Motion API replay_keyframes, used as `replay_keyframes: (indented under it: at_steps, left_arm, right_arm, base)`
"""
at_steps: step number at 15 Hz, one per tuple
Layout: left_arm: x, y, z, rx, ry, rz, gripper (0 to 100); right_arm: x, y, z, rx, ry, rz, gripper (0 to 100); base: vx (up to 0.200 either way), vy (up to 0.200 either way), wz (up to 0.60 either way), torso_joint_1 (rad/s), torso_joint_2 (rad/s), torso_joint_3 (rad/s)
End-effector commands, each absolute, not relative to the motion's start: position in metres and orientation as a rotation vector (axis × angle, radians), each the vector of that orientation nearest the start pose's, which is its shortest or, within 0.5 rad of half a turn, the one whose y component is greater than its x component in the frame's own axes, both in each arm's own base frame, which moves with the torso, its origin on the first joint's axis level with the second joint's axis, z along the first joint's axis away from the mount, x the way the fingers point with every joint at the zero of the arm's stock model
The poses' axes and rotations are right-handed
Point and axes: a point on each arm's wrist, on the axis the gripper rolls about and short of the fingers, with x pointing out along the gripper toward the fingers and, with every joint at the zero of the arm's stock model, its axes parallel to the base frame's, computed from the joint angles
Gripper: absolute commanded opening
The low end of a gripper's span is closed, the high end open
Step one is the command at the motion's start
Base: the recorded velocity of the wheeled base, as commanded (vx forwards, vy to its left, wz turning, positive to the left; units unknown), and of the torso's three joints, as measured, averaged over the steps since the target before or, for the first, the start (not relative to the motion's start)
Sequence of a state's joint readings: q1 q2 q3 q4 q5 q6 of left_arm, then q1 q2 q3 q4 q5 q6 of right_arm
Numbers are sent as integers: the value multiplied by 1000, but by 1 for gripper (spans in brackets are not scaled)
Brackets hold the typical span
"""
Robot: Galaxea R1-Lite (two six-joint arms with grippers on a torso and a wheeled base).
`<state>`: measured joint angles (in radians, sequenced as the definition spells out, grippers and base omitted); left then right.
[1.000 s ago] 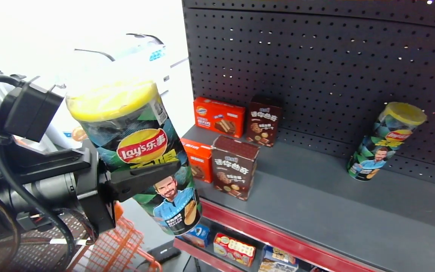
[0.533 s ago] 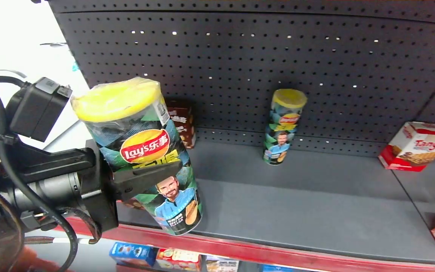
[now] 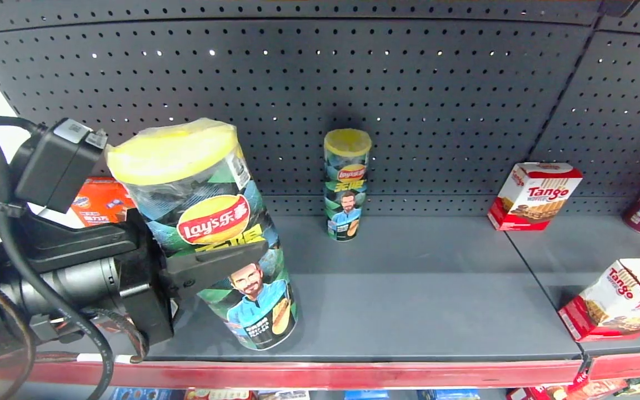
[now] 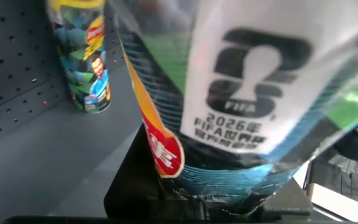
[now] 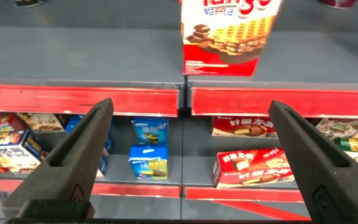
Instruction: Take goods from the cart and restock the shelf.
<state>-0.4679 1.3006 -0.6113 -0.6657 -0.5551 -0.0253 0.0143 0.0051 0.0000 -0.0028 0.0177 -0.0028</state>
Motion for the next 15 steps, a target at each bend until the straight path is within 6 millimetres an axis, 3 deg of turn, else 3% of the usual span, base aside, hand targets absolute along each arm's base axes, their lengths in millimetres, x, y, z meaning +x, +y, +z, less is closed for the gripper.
replay_keyframes:
  at_steps: [1,4,5,7,9,11,15]
  left_arm:
    - [175,-102,236,-25,31,-1023,0]
    - [175,-101,233,-25,39,-1018,0]
    - [177,-100,236,-26,28,-1012,0]
    - [182,-102,236,-26,32,-1009,0]
    - [182,-102,238,-29,25,-1009,0]
    - [182,-102,237,-31,30,-1007,0]
    - [183,-102,237,-34,33,-998,0]
  right_arm:
    - [-22,0,76,-3,3,34,100]
    - [-20,0,78,-19,35,43,100]
    - [-20,1,152,-37,-31,87,100]
    - [23,3,208,36,67,125,100]
    - [51,8,218,-32,131,244,100]
    - [93,18,244,-43,132,345,100]
    - [163,48,245,-52,127,495,100]
  base:
    - [0,0,0,0,0,0]
    - [0,0,0,0,0,0]
    - [0,0,0,0,0,0]
    - [0,0,0,0,0,0]
    - [0,0,0,0,0,0]
    - [0,0,0,0,0,0]
    - [0,0,0,0,0,0]
